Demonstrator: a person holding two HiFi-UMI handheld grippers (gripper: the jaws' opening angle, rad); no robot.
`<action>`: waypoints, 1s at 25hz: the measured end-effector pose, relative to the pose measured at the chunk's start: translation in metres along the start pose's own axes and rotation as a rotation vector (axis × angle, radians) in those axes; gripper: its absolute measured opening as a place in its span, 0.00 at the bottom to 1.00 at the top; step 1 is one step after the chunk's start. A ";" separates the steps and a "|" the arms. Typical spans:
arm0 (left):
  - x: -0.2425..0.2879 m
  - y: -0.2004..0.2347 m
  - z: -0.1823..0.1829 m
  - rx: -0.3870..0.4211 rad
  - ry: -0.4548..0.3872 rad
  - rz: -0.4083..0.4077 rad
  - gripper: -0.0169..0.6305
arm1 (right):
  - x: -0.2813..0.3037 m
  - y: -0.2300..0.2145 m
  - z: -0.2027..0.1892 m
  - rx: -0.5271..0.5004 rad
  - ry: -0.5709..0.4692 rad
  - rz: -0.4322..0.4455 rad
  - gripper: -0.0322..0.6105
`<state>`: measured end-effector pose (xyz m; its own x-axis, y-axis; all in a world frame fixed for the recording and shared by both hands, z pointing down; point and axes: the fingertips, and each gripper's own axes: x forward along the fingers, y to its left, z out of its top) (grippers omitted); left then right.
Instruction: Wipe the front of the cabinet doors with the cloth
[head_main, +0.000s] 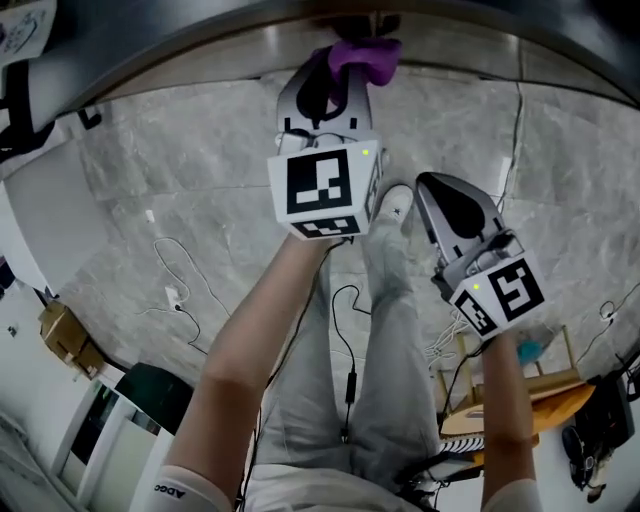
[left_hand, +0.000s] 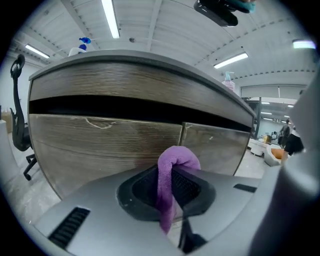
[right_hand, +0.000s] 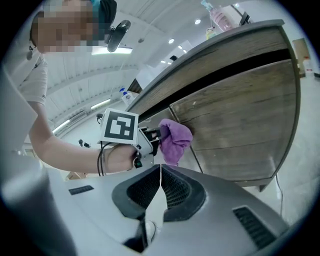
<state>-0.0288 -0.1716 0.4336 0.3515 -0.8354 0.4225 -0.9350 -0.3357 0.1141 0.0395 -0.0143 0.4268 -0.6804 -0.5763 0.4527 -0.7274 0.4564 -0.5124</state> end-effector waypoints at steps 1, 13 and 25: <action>0.004 -0.002 -0.002 0.002 0.007 0.004 0.10 | -0.003 -0.004 -0.002 0.005 0.000 -0.002 0.09; 0.015 0.037 -0.008 -0.029 0.015 0.030 0.10 | 0.010 -0.007 -0.009 0.017 -0.002 -0.035 0.09; -0.034 0.197 -0.008 -0.034 0.029 0.134 0.10 | 0.095 0.077 -0.004 -0.012 0.001 -0.010 0.09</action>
<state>-0.2252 -0.2062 0.4487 0.2223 -0.8585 0.4621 -0.9747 -0.2067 0.0849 -0.0816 -0.0314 0.4333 -0.6728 -0.5805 0.4585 -0.7355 0.4587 -0.4986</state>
